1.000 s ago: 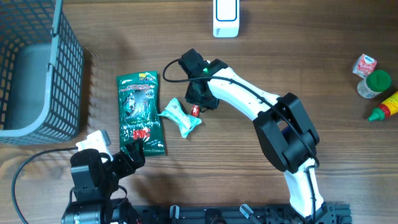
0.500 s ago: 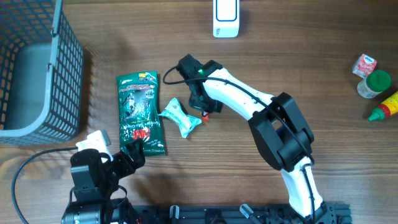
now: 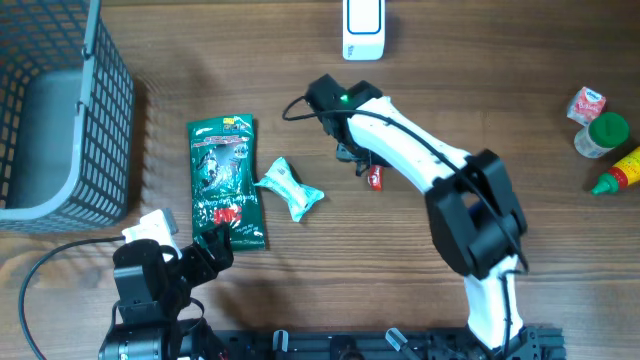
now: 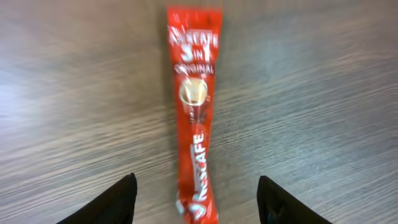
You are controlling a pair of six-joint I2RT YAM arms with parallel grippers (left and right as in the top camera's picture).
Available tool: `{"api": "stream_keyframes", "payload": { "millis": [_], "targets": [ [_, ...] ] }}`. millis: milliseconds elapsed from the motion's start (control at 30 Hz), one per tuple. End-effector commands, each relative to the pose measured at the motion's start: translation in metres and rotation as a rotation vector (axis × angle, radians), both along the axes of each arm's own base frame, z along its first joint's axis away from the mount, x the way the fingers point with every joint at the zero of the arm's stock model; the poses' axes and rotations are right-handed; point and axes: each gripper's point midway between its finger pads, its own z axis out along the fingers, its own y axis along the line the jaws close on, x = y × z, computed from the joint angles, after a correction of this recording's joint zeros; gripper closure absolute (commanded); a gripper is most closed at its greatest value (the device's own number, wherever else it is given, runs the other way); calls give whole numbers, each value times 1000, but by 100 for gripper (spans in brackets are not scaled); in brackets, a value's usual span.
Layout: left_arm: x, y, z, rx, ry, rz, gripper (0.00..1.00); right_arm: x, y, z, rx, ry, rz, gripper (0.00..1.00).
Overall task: Scan the item barcode
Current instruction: 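Bring the right gripper back over the red Nescafe stick, then lower the right gripper and grasp the Nescafe stick by its end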
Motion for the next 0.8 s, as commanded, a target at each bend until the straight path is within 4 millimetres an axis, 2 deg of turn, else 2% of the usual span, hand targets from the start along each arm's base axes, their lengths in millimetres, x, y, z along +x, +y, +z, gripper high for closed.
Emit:
{"api": "stream_keyframes", "payload": {
  "millis": [0, 133, 400, 500, 600, 667, 700, 767],
  "targets": [
    [0, 3, -2, 16, 1, 5, 0, 10, 2, 9, 21, -88, -55, 38],
    [0, 3, -2, 16, 1, 5, 0, 11, 3, -19, 17, -85, -52, 38],
    [0, 3, -2, 16, 1, 5, 0, 21, -7, -47, -42, -98, -61, 39],
    [0, 3, -2, 16, 1, 5, 0, 14, -13, -60, -64, -50, -62, 40],
    [0, 3, -2, 16, 1, 5, 0, -4, -22, -82, -76, 63, -23, 44],
    [0, 3, -2, 16, 1, 5, 0, -16, -25, -93, -70, 131, 3, 54],
    [0, 3, -2, 16, 1, 5, 0, -28, -28, -102, -68, 188, 14, 65],
    [0, 3, -2, 16, 1, 5, 0, -42, -34, -110, -69, 244, 15, 77]
  ]
}}
